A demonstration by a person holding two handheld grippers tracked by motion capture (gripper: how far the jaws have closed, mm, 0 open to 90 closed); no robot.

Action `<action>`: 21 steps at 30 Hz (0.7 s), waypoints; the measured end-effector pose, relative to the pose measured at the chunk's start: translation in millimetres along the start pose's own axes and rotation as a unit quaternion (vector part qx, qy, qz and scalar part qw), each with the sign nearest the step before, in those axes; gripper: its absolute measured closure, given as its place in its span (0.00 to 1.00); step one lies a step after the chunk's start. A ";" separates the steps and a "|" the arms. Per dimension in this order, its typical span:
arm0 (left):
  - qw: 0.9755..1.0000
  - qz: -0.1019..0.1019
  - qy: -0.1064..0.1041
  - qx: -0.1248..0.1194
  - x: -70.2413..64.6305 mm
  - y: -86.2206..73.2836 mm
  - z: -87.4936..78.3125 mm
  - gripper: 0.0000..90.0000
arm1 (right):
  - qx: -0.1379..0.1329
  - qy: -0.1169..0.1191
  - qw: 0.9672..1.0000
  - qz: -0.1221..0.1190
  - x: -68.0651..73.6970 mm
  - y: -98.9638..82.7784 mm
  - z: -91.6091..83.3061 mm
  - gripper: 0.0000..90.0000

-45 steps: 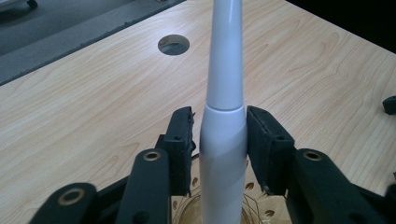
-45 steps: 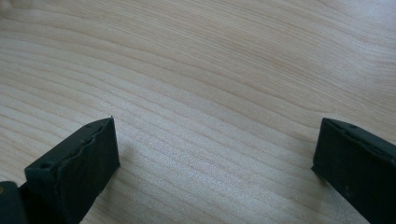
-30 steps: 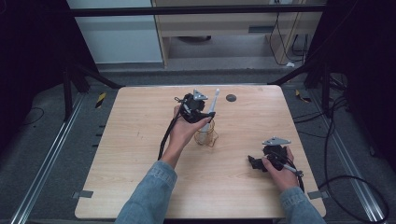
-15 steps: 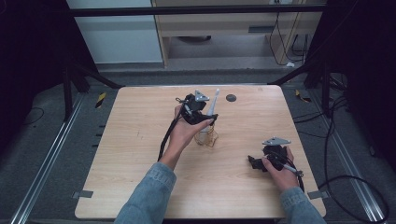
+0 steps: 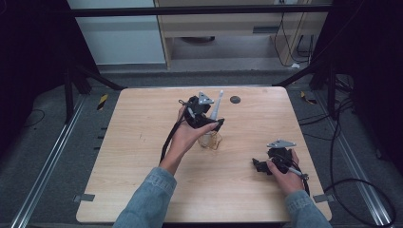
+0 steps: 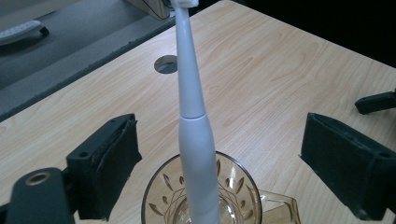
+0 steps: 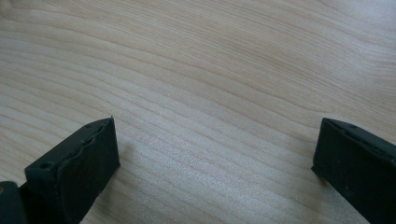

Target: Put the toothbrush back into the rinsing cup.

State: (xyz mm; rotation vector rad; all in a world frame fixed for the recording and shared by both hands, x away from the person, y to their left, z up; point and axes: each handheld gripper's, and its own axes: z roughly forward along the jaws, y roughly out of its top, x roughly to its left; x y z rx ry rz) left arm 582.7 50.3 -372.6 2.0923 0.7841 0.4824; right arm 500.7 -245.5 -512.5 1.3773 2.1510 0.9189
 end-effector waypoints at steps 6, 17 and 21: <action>1.000 0.008 -0.004 -0.001 -3.0 0.0 -2.5 0.08 | 0.000 0.001 1.000 0.001 0.1 0.1 -0.2 0.00; 1.000 0.007 -0.010 -0.010 -3.0 -4.9 -13.3 0.07 | 0.001 0.001 1.000 0.002 0.2 0.1 -0.2 0.00; 1.000 0.011 -0.013 -0.013 -2.9 -7.5 -17.5 0.05 | 0.000 0.000 1.000 0.000 0.0 0.0 0.0 0.00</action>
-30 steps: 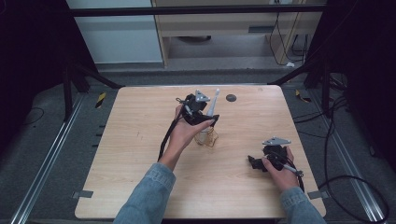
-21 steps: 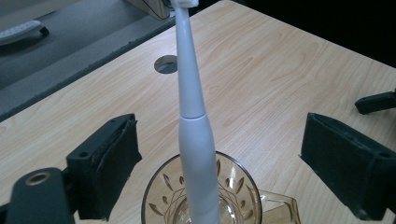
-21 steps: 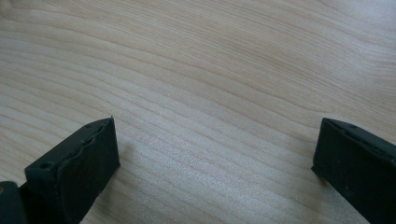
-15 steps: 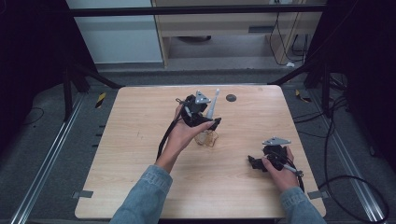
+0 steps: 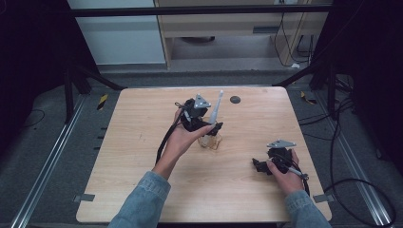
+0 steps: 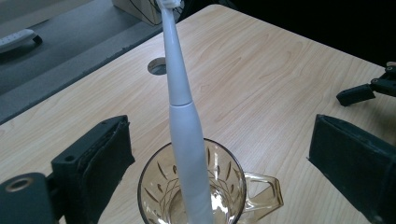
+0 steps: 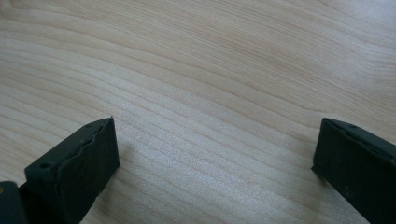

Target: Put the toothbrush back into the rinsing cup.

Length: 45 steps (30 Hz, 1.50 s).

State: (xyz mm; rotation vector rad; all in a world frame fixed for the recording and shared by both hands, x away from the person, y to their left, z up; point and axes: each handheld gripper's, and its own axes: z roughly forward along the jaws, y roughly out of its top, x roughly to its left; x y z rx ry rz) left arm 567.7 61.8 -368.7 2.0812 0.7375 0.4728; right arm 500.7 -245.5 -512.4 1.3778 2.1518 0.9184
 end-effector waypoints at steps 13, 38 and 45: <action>1.000 0.005 -0.004 -0.015 1.2 -5.8 -13.0 0.04 | 0.000 0.000 1.000 0.000 0.0 0.0 0.0 0.00; 0.999 -0.016 0.004 -0.033 6.5 -42.6 -32.8 0.06 | 0.000 0.000 1.000 0.000 0.0 0.0 0.0 0.00; 1.000 -0.019 0.007 -0.022 9.6 -57.7 -34.7 0.06 | 0.000 0.000 1.000 0.000 0.0 0.0 0.0 0.00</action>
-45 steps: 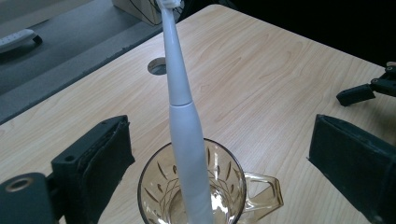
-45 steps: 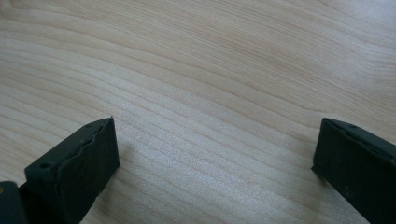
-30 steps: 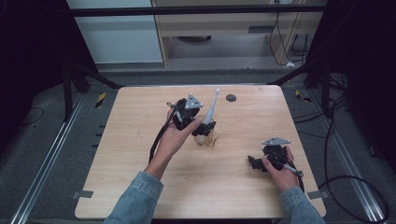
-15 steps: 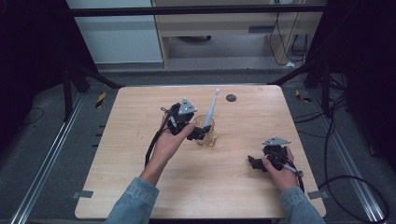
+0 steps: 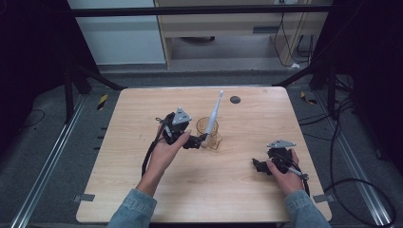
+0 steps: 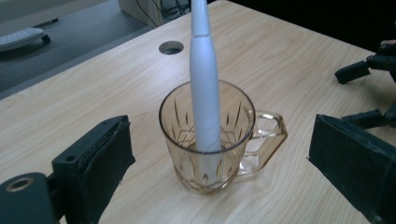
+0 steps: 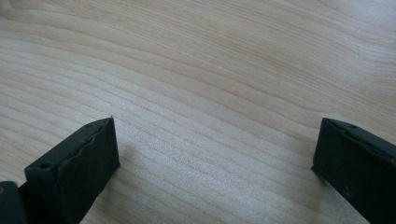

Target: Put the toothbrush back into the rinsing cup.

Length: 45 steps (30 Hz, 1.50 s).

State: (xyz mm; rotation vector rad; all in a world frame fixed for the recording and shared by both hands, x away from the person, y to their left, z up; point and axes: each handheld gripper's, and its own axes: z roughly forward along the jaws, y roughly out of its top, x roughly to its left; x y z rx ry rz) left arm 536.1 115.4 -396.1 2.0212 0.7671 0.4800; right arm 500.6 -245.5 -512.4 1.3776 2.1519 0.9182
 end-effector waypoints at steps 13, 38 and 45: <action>0.999 -0.016 0.022 0.023 19.0 -29.9 -11.2 0.06 | -0.001 0.000 1.000 0.000 0.0 0.0 0.1 0.00; 0.990 -0.066 0.072 0.103 70.0 -89.5 -19.5 0.06 | -0.001 0.000 1.000 0.000 0.0 0.0 0.1 0.00; 0.987 -0.068 0.084 0.122 77.1 -100.7 -20.1 0.06 | -0.001 0.000 1.000 0.000 0.1 0.0 0.1 0.00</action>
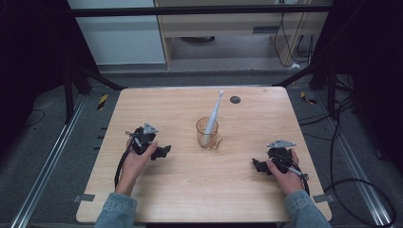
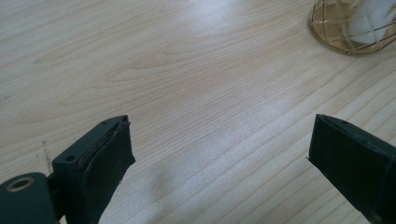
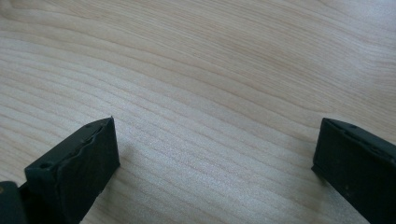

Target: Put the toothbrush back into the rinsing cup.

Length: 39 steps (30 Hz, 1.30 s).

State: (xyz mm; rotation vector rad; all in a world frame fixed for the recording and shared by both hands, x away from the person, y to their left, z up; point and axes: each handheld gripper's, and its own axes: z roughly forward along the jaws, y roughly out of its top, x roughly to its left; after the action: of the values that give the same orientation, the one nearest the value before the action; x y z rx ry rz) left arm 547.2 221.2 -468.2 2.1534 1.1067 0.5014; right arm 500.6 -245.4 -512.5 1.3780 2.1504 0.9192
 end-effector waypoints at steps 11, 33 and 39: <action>1.000 -0.014 0.008 0.018 6.6 -14.3 6.2 0.06 | 0.000 0.000 1.000 0.000 0.0 0.0 0.0 0.00; 0.997 -0.063 0.039 0.031 35.8 -36.0 8.4 0.06 | 0.000 0.000 1.000 0.000 0.0 0.0 0.0 0.00; 0.996 -0.070 0.050 0.025 40.7 -39.0 8.3 0.06 | 0.000 0.000 1.000 0.000 0.0 0.0 0.0 0.00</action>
State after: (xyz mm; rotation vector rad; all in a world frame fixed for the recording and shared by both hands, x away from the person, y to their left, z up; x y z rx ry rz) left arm 553.0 268.1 -500.0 2.0946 1.3274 0.5278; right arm 500.6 -245.4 -512.5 1.3773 2.1510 0.9191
